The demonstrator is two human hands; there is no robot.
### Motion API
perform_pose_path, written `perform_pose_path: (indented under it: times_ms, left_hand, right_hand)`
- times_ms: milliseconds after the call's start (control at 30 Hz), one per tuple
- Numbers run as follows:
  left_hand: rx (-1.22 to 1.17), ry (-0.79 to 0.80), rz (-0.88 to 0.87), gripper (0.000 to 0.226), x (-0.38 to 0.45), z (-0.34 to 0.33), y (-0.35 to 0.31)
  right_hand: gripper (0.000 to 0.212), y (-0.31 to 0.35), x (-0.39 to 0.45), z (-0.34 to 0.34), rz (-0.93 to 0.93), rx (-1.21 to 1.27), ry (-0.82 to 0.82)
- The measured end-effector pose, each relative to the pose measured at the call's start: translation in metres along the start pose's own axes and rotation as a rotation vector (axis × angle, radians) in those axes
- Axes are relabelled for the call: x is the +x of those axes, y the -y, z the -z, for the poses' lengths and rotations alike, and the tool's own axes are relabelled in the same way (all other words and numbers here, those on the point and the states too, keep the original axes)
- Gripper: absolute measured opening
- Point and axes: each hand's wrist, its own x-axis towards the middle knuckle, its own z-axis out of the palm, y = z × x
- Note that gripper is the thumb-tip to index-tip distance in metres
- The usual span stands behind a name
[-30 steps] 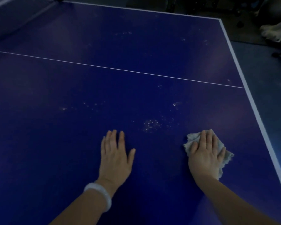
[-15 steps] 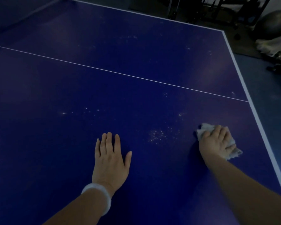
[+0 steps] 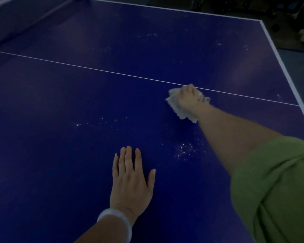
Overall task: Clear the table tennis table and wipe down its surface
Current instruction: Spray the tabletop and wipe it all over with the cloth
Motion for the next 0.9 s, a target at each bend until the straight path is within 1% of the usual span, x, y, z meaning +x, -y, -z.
perform_pose_path:
  times_ms: [67,133,200,233,333,367,400,467,500,533,633,700,733,767,800,900]
  left_hand:
    - [0.006,0.002,0.008,0.076,0.001,0.001,0.0]
    - [-0.003,0.002,0.01,0.076,0.001,0.001,0.0]
    - [-0.015,-0.011,0.001,0.075,0.001,-0.001,0.001]
    - [-0.023,-0.017,-0.004,0.075,0.001,-0.001,0.001]
    - [-0.028,-0.032,-0.01,0.075,0.001,-0.001,-0.001]
    - [-0.027,-0.034,-0.007,0.075,0.001,-0.002,-0.001]
    - [-0.025,-0.031,-0.004,0.076,0.001,-0.002,-0.001]
    - [-0.015,-0.029,-0.007,0.076,0.0,-0.002,-0.001]
    - [-0.008,-0.032,-0.008,0.077,0.001,-0.002,-0.001]
    - [-0.002,-0.032,-0.006,0.077,0.001,-0.002,-0.001]
    - [0.009,-0.036,0.002,0.078,0.001,-0.002,-0.002]
    - [0.005,-0.036,-0.001,0.076,0.001,-0.002,-0.002]
    - [-0.001,-0.038,-0.003,0.076,0.001,-0.003,-0.001]
    - [-0.012,-0.047,-0.005,0.076,0.001,-0.003,-0.001]
    - [-0.027,-0.056,-0.006,0.076,0.001,-0.003,-0.001]
    - [-0.041,-0.064,-0.01,0.075,0.001,-0.002,-0.002]
  right_hand:
    - [0.06,0.018,-0.017,-0.03,0.141,-0.061,-0.016]
    - [0.061,0.006,-0.028,-0.044,0.211,-0.039,-0.056]
    - [0.061,-0.031,-0.032,-0.041,0.202,-0.099,-0.078]
    - [0.061,-0.055,-0.033,-0.037,0.133,-0.125,-0.092]
    - [0.063,-0.122,-0.053,-0.031,-0.248,-0.056,-0.156]
    - [0.065,-0.13,-0.064,-0.034,-0.359,-0.009,-0.163]
    - [0.066,-0.126,-0.074,-0.039,-0.427,0.025,-0.166]
    - [0.067,-0.092,-0.09,-0.052,-0.451,0.032,-0.175]
    - [0.067,-0.069,-0.096,-0.058,-0.403,0.018,-0.165]
    - [0.067,-0.046,-0.102,-0.066,-0.315,-0.006,-0.157]
    - [0.069,0.004,-0.126,-0.09,0.096,-0.091,-0.153]
    - [0.067,-0.004,-0.14,-0.093,0.296,-0.134,-0.134]
    - [0.067,-0.021,-0.142,-0.09,0.319,-0.159,-0.141]
    - [0.065,-0.043,-0.142,-0.086,0.274,-0.179,-0.154]
    - [0.063,-0.068,-0.142,-0.081,0.168,-0.18,-0.171]
    - [0.062,-0.134,-0.153,-0.069,-0.292,-0.045,-0.21]
